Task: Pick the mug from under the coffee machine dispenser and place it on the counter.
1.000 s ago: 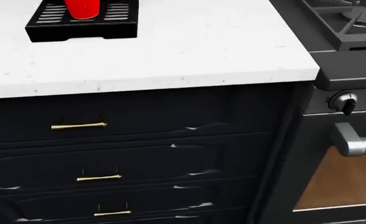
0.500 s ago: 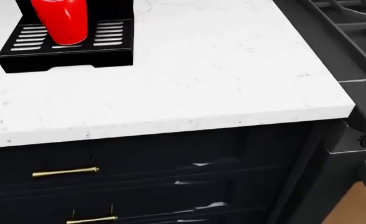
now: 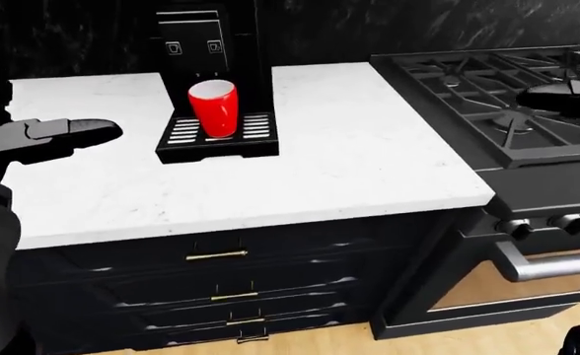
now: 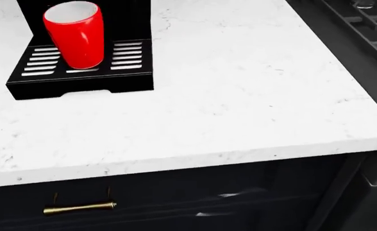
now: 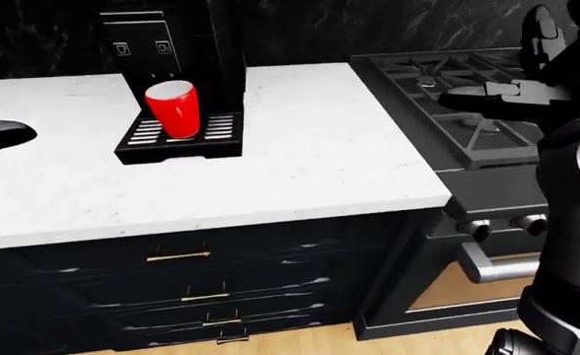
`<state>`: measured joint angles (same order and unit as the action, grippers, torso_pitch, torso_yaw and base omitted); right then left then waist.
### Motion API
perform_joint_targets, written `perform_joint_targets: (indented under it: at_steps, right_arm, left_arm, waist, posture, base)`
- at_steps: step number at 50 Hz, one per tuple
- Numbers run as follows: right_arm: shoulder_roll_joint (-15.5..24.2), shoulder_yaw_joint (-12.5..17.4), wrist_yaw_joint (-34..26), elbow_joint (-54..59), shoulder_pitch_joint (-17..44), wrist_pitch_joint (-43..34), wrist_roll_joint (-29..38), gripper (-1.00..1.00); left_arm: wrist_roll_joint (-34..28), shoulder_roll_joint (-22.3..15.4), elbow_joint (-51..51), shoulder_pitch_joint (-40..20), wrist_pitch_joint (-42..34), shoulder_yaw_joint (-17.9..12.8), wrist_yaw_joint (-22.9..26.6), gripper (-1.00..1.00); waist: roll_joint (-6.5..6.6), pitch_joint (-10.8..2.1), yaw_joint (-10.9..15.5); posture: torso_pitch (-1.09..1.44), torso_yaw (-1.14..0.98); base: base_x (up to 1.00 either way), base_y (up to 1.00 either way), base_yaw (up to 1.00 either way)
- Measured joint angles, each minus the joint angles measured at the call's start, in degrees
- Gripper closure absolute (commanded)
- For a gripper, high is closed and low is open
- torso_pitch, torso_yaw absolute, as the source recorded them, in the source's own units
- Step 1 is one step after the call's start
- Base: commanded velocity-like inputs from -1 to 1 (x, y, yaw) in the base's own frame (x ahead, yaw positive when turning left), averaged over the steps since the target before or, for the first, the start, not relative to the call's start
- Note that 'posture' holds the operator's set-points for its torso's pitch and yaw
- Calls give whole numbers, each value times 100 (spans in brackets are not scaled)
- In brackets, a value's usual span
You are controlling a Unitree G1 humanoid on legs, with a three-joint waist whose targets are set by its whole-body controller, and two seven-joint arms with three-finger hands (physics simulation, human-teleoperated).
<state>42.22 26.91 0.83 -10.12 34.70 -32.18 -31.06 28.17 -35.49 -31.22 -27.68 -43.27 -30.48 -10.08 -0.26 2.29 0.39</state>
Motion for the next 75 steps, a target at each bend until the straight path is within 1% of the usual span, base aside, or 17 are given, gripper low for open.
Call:
perform_joint_targets:
  at_steps: [4,9,13,15,17,19,24,26,27,31,35,40,47,53,61,68,75]
  right_arm:
    - [16,85,-7,5,-43,47,35,-100]
    - [-7,97,14,70,-102,-21,79,-100]
    - [23,77,-24,-33,-23,10,61,-100]
    - [-64,38,-31,-63,-45,22,41,-100]
    - [-91,-72,-51,-22,-67,-39,7,-100]
    - [-85,-88,-59,5,-81,-102,-17,-100]
    - [-20,43,-15,-32,-26,-88,-10,-100]
    - [7,60,0,-53,12,-58,-12,-100]
    - [6,82,7,-38,-5,-35,-11,-100]
    - [17,115,76,94,-7,-69,11,-100]
    - [15,91,101,54,31,-71,-56,-100]
    - [-28,-26,105,109,-18,-126,-171,-100]
    - [18,-4,162,83,23,-6,-137,-100]
    - [0,-25,242,164,32,14,26,-100]
    - [25,25,299,150,26,-115,56,-100]
    - [63,53,344,137,34,-148,75,-100]
    - [44,50,339,141,-3,-157,115,-100]
  left_arm:
    - [19,7,-60,-2,42,27,-3,-100]
    - [78,10,-66,1,19,90,28,-100]
    - [64,-4,-34,-1,4,49,4,-100]
    - [55,-13,-6,22,-1,4,-13,-100]
    - [39,-4,61,68,-44,-34,-43,-100]
    - [28,-22,80,54,-69,-39,-61,-100]
    - [41,-60,-32,-12,21,-27,-48,-100]
    - [53,-83,-36,-51,28,-21,-48,-100]
    - [60,-34,-55,-39,31,4,-48,-100]
    - [121,-34,-22,-38,-32,102,-25,-100]
    - [140,-45,-21,-60,-83,85,-55,-100]
    - [118,-57,4,-24,-117,20,-117,-100]
    - [131,19,-221,-42,-252,0,-273,-100]
    - [44,35,-593,-28,-463,58,-540,-100]
    - [443,194,-941,-189,-1494,-141,-1337,-100]
    - [592,544,-1449,-20,-2097,139,-1910,-100]
    - [231,973,-1855,57,-2660,300,-2200,-100]
  waist:
    - [101,36,-61]
    - [32,46,-94]
    - [328,84,-119]
    - [263,108,-33]
    - [294,159,28]
    - [249,129,36]
    - [-67,142,44]
    - [-269,103,45]
    - [-222,103,-13]
    - [-263,188,-28]
    - [75,234,-83]
    - [-56,189,-44]
    - [-118,120,-4]
    - [-87,129,1]
    - [-29,151,-14]
    - [-15,150,-43]
    - [-26,150,-69]
  posture:
    - [0,0]
    - [0,0]
    - [0,0]
    - [0,0]
    - [0,0]
    - [0,0]
    - [0,0]
    - [0,0]
    - [0,0]
    - [0,0]
    - [0,0]
    - [0,0]
    - [0,0]
    - [0,0]
    - [0,0]
    - [0,0]
    - [0,0]
  base:
    - [20,14,0]
    - [22,16,0]
    - [22,21,0]
    - [22,25,0]
    - [22,26,0]
    - [23,26,0]
    - [22,26,0]
    - [23,27,0]
    - [13,27,0]
    - [0,1,0]
    - [0,0,0]
    - [0,0,0]
    - [0,0,0]
    - [0,0,0]
    - [0,0,0]
    - [0,0,0]
    - [0,0,0]
